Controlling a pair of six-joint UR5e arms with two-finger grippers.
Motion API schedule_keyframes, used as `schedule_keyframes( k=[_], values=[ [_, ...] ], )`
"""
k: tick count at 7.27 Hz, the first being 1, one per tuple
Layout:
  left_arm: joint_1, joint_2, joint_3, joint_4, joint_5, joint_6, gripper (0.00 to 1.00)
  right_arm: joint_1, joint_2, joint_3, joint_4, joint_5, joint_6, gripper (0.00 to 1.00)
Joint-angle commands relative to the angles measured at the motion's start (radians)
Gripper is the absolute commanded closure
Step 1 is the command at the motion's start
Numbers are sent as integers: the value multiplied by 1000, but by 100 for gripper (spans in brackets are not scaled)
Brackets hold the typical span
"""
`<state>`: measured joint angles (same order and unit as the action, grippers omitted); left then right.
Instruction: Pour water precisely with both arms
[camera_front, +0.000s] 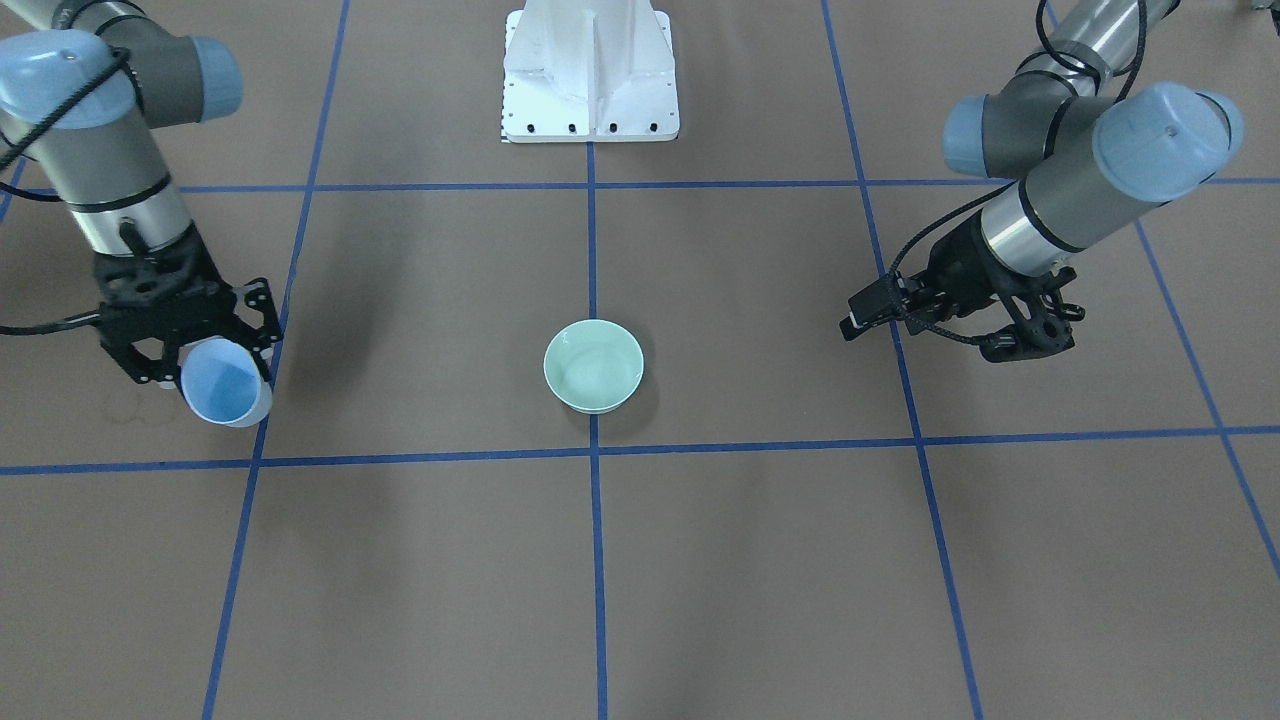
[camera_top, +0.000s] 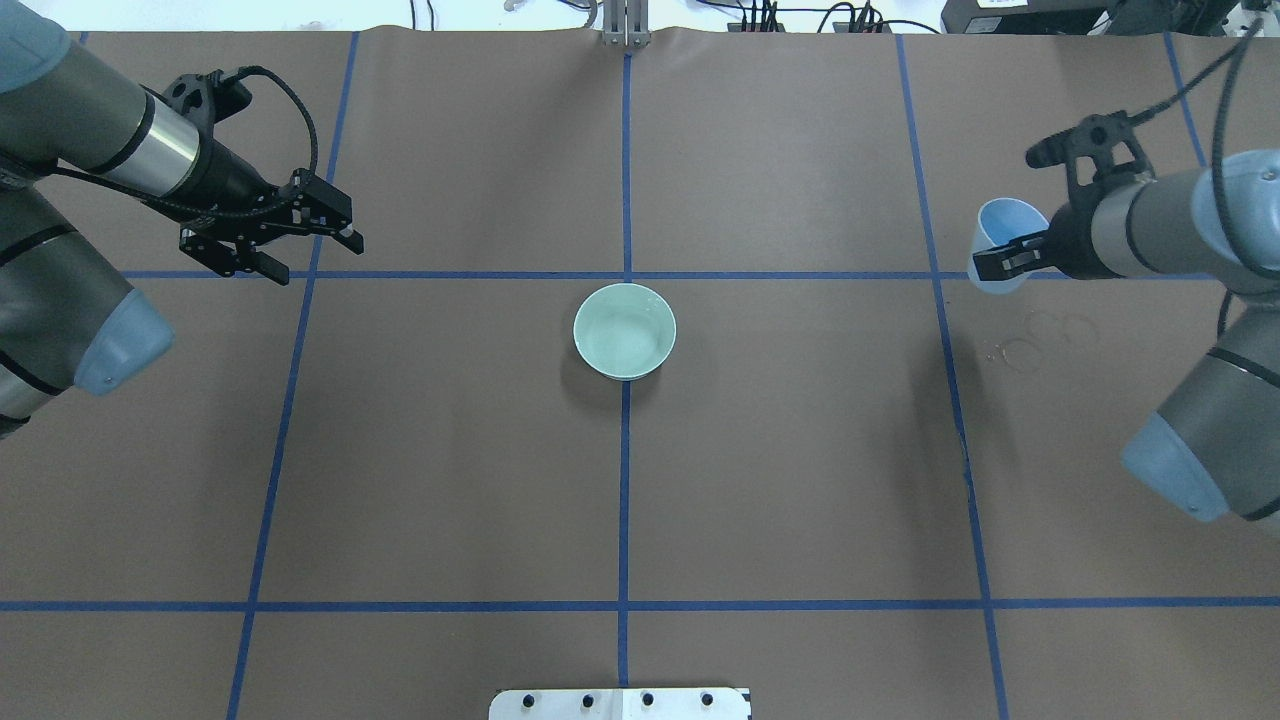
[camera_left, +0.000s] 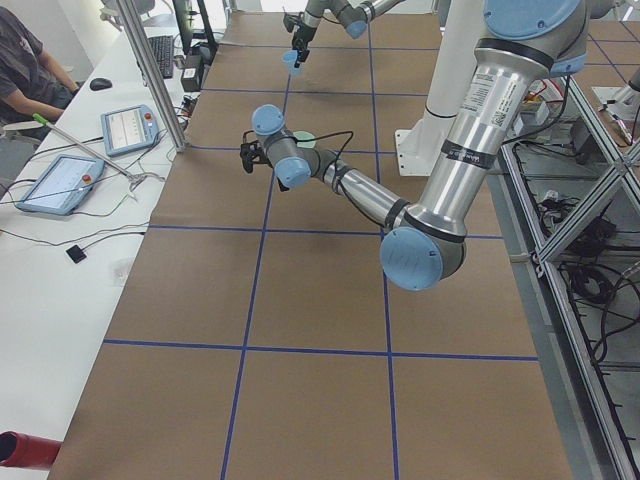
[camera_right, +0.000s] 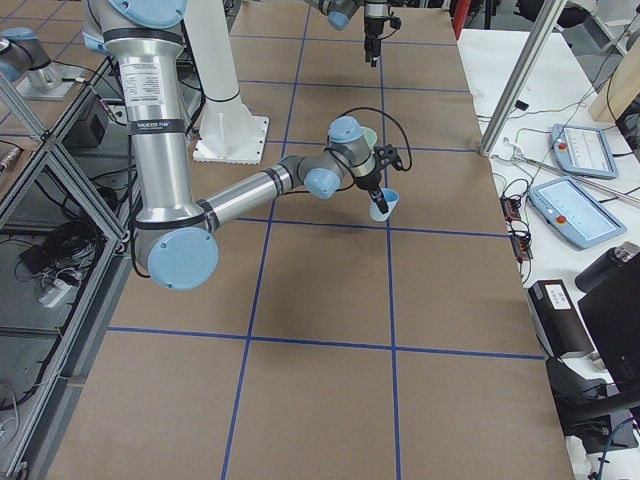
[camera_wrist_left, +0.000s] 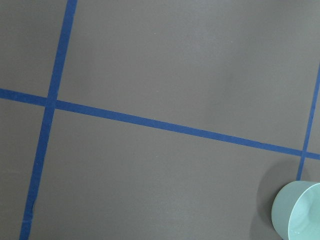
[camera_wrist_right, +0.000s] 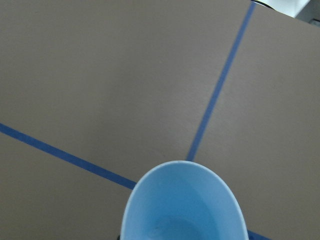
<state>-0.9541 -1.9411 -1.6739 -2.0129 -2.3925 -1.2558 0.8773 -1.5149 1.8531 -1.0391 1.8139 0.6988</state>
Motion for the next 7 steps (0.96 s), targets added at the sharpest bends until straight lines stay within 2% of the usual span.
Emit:
schedule_keyframes(
  k=[1, 3, 4, 5, 6, 7],
  values=[
    [0, 10, -7, -1, 3, -1, 1, 29, -166, -24, 199, 2, 106, 100],
    [-2, 8, -10, -1, 1, -1, 1, 35, -191, -50, 252, 9, 217, 100],
    [-2, 8, -16, -1, 1, -1, 1, 35, -236, -107, 419, 16, 215, 100],
    [-5, 10, -16, -1, 1, -1, 1, 37, -257, -224, 617, 30, 205, 100],
    [-5, 10, -15, -1, 3, -1, 1, 34, -245, -317, 745, 27, 206, 100],
    [-5, 10, -16, -1, 3, -1, 1, 51, -254, -315, 755, 35, 203, 100]
  ],
)
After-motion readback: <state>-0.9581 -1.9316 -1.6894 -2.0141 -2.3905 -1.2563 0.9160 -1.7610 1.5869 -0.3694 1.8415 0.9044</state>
